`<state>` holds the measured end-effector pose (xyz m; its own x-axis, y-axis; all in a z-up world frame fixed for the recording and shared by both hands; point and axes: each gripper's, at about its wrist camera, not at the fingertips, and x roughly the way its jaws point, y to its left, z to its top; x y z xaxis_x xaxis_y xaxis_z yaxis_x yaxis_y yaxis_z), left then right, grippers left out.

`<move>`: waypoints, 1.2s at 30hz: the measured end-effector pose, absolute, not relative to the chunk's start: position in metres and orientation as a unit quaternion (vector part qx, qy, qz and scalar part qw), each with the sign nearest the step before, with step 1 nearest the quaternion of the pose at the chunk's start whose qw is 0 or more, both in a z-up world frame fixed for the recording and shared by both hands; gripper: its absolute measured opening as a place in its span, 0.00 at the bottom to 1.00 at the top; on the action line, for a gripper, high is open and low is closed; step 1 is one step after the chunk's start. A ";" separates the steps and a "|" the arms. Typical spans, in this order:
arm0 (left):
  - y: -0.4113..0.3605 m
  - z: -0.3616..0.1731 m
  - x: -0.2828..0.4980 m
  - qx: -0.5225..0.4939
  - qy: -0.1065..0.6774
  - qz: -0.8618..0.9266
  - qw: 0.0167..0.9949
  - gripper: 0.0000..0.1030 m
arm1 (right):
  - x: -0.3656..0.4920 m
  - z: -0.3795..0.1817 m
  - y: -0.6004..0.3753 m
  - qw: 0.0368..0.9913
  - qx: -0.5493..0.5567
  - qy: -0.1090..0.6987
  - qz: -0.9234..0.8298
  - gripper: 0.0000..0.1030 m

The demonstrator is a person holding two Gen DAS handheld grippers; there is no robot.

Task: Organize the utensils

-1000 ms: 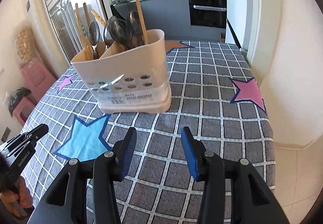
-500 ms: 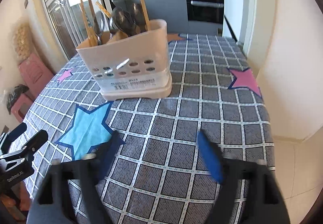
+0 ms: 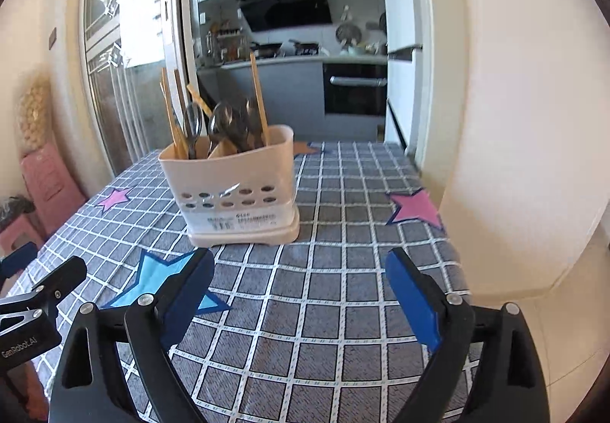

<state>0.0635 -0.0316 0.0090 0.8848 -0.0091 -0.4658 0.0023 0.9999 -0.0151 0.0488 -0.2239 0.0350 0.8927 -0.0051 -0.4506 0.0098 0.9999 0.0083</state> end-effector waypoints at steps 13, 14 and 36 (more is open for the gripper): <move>-0.030 0.004 0.049 -0.020 0.234 -0.002 0.972 1.00 | 0.032 0.034 -0.216 0.974 -0.003 0.221 -0.037 0.90; -0.030 0.003 0.049 -0.019 0.236 -0.001 0.972 1.00 | 0.032 0.033 -0.216 0.974 -0.004 0.223 -0.040 0.90; -0.029 0.003 0.047 -0.011 0.240 -0.001 0.971 1.00 | 0.026 0.029 -0.218 0.973 0.005 0.228 -0.045 0.90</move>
<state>0.0472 -0.0292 0.0027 0.8848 -0.0080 -0.4659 -0.0024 0.9998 -0.0218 0.0260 -0.2179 0.0294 0.8918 -0.0854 -0.4443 0.0898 0.9959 -0.0113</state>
